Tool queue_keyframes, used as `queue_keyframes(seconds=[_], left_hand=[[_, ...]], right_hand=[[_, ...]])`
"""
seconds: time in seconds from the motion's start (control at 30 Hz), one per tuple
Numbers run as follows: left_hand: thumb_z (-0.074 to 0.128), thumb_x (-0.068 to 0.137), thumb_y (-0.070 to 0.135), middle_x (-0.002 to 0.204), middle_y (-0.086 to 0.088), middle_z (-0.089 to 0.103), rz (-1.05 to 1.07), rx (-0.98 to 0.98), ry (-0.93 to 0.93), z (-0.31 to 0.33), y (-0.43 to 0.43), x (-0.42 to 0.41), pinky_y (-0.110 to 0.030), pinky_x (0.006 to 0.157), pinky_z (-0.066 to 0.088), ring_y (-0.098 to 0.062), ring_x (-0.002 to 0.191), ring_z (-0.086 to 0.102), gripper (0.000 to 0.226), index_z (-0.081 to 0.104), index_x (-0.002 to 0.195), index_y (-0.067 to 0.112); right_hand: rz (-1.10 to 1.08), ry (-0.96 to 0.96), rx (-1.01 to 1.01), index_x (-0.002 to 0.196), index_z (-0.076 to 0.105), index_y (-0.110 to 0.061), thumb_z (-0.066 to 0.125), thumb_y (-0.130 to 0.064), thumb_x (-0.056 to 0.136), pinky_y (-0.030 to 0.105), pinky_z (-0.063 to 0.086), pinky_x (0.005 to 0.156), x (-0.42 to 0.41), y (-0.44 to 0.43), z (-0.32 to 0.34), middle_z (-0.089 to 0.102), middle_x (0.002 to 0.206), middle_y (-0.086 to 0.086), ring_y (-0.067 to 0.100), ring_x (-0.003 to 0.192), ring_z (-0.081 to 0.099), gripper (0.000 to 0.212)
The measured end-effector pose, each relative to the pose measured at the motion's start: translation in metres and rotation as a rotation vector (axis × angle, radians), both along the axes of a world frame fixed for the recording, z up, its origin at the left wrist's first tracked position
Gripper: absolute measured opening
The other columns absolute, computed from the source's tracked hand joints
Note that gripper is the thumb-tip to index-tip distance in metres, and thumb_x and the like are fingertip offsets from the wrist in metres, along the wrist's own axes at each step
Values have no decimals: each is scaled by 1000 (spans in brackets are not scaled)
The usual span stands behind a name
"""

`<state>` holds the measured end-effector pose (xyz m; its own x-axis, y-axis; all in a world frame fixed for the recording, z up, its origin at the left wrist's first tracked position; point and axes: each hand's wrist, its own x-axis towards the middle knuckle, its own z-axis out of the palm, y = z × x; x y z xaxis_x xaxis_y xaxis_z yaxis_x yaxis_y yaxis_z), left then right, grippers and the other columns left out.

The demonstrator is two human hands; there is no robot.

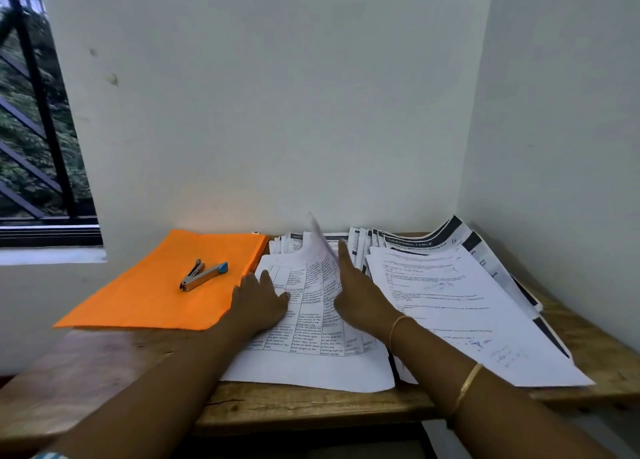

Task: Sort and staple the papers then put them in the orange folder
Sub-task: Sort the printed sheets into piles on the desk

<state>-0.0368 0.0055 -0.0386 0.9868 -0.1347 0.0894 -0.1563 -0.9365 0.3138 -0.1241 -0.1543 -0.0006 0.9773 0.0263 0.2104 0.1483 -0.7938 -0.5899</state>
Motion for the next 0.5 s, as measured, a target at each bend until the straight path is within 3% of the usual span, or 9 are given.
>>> queue_keyframes(seconds=[0.03,0.1,0.17,0.23,0.33,0.4,0.5], left_hand=[[37,95,49,155,-17,9,10,-1,2,1,0,-1,-46,116,9,-31,144,7,73,8,149,8],[40,94,49,156,-16,9,3,-41,23,9,-3,-4,-46,116,8,-31,144,6,76,7,149,8],[46,91,51,156,-10,16,-27,-149,34,16,-7,-6,-44,117,14,-29,144,13,77,14,148,11],[52,82,56,150,-3,31,-119,-296,29,23,-14,-8,-40,113,28,-25,139,28,77,28,143,16],[56,90,37,139,2,41,-196,-415,8,34,-36,-20,-22,94,31,-19,131,39,58,35,138,14],[59,90,28,141,0,45,-227,-475,-32,40,-55,-25,-24,91,35,-18,125,45,52,38,136,16],[62,88,27,142,-1,43,-249,-542,5,43,-84,-31,-24,92,34,-20,127,44,61,32,140,15]], right_hand=[[-32,29,91,152,-10,-20,43,4,88,29,44,68,0,-2,6,60,106,9,19,78,58,86],[-104,70,283,152,11,-13,38,5,87,24,40,84,2,-15,20,50,136,11,26,113,53,72],[-145,90,423,137,41,-10,35,10,84,24,42,79,1,-35,34,54,130,11,26,111,53,57],[-192,113,461,119,55,-5,37,14,82,27,45,70,-1,-61,41,60,117,17,26,96,57,45],[-316,145,491,115,57,8,43,15,84,42,49,90,-5,-107,43,60,119,24,30,97,57,35],[-386,176,535,118,55,10,44,14,85,48,46,98,-13,-137,42,59,121,26,34,103,57,35],[-494,220,488,117,57,7,47,13,85,51,44,101,-20,-177,34,59,121,24,41,113,54,34]])
